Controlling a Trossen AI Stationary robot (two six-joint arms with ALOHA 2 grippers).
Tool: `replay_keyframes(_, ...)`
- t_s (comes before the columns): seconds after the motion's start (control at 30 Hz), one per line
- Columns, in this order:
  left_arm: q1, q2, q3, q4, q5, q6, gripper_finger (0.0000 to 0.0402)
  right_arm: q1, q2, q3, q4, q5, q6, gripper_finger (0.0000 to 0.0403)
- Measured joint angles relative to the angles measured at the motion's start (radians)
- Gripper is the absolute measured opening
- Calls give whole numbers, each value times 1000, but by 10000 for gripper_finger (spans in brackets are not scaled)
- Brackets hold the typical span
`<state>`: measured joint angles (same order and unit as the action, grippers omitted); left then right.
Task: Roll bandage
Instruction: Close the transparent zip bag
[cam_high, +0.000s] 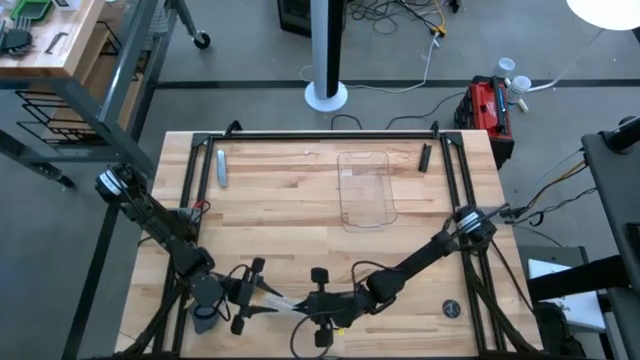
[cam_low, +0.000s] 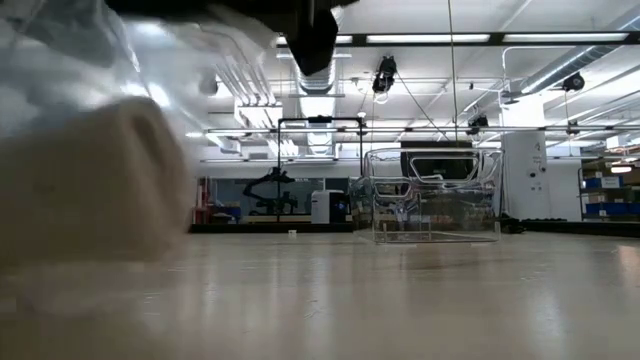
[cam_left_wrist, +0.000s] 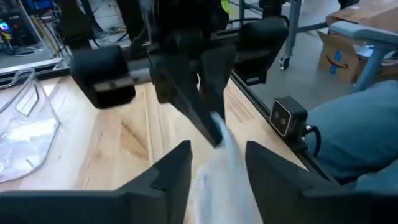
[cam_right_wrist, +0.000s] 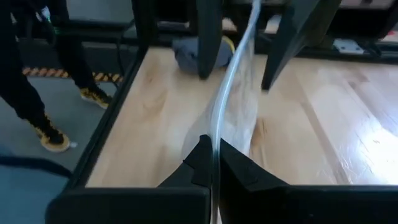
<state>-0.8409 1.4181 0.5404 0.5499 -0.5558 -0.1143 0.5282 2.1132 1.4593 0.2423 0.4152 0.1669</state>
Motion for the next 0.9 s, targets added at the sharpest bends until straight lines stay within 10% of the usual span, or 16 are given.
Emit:
replay_keyframes(0.53,0,0,0,2,24,-11,148,58,-10,0,176,115,-168,0)
replay_keyframes(0.9,0,0,0,2,23,73,11,57,-6,0,142,162,-134,0)
